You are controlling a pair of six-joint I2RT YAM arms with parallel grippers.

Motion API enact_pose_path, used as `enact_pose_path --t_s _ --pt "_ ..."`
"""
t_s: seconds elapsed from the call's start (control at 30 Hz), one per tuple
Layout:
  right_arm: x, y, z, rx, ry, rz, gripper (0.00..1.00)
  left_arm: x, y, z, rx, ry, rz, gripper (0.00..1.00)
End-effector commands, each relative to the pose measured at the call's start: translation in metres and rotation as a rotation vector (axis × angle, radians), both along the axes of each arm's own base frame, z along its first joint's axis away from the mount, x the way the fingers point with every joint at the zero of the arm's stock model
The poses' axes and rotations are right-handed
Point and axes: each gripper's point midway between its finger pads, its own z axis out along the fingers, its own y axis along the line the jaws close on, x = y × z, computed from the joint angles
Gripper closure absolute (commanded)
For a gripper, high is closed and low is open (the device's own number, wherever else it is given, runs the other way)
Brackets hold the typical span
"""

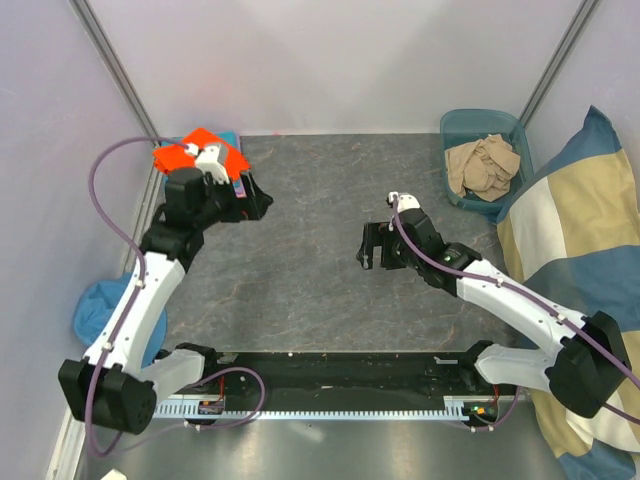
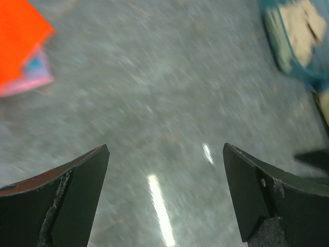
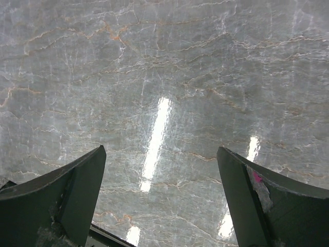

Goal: Fold and stack the t-shirts
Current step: Put the neatly folded tshirt into the corner of the board with the left arm

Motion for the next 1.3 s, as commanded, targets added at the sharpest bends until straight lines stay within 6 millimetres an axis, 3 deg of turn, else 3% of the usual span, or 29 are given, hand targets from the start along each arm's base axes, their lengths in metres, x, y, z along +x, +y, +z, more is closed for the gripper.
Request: enact_pose_path --t_s 0.0,0.03,0.07,0.27,0.4,0.57,0.77,1.03,1.27 --pt "0.002 -0.007 0.009 0.005 -0.052 -0.037 0.02 -0.023 -0.016 -0.012 -0.082 -0.016 0.023 0.00" --pt "0.002 -0.010 0.010 0.005 -0.061 -0.046 0.02 -0.031 -0.019 -0.011 -0.104 -0.023 0.021 0.00" --pt "0.001 -0.012 0.010 0.003 -0.066 -0.052 0.02 -0.036 -0.018 -0.026 -0.101 0.000 0.027 0.00" --pt "-0.007 -0.025 0.012 0.011 -0.087 -0.088 0.02 -0.057 -0.011 -0.045 -0.118 -0.008 0.052 0.00" --pt "-0.017 -0.040 0.012 0.027 -0.108 -0.137 0.02 -0.063 -0.010 -0.055 -0.111 -0.003 0.054 0.00" --pt "-0.036 -0.070 -0.012 -0.026 -0.073 -0.250 0.02 -0.064 -0.009 -0.062 -0.106 0.020 0.058 0.00" --pt "-0.051 -0.106 -0.016 -0.065 -0.090 -0.415 0.02 -0.065 -0.002 -0.070 -0.103 0.034 0.104 0.00" --pt "-0.053 -0.112 -0.010 -0.033 -0.107 -0.451 0.02 -0.070 0.005 -0.086 -0.108 0.043 0.149 0.00" --pt "-0.053 -0.106 -0.013 -0.036 -0.097 -0.417 0.02 -0.068 0.004 -0.085 -0.106 0.031 0.142 0.00"
